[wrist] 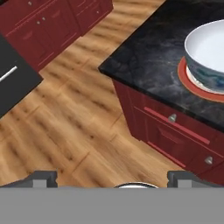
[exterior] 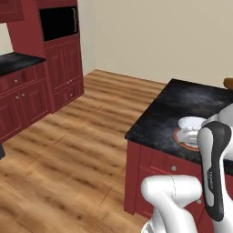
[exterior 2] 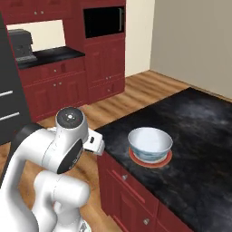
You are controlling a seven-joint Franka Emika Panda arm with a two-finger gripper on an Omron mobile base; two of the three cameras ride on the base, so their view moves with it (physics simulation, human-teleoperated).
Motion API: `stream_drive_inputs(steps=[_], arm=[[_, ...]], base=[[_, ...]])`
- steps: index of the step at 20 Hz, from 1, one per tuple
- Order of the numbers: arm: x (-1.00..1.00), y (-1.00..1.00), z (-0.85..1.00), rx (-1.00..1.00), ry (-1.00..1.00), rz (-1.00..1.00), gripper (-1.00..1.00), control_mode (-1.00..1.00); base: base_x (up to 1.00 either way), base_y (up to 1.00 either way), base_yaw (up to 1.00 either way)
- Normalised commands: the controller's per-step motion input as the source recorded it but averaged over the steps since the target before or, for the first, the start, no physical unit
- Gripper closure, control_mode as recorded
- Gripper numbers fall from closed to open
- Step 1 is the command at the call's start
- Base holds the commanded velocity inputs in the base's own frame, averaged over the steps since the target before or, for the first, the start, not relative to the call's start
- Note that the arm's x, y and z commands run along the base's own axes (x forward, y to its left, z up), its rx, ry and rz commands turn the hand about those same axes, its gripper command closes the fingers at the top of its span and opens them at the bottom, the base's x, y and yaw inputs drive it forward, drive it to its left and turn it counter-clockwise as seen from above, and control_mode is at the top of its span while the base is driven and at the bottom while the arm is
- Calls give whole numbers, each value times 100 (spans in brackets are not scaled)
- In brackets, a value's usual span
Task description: Move the bowls from the cabinet to the plates on the dining table.
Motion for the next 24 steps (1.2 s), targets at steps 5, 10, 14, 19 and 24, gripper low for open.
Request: stream_drive_inputs(steps=[5,10,14,19,24], arm=[[0,0,0,0,0,0,-100,100],[0,0,0,0,0,0,-100,100],[0,0,0,0,0,0,-100,100],[0,0,0,0,0,0,-100,100],[0,0,0,0,0,0,-100,100]], base=[[-13,18,34],[-10,20,35],[-10,18,36],[-7,20,36],[-8,25,35]])
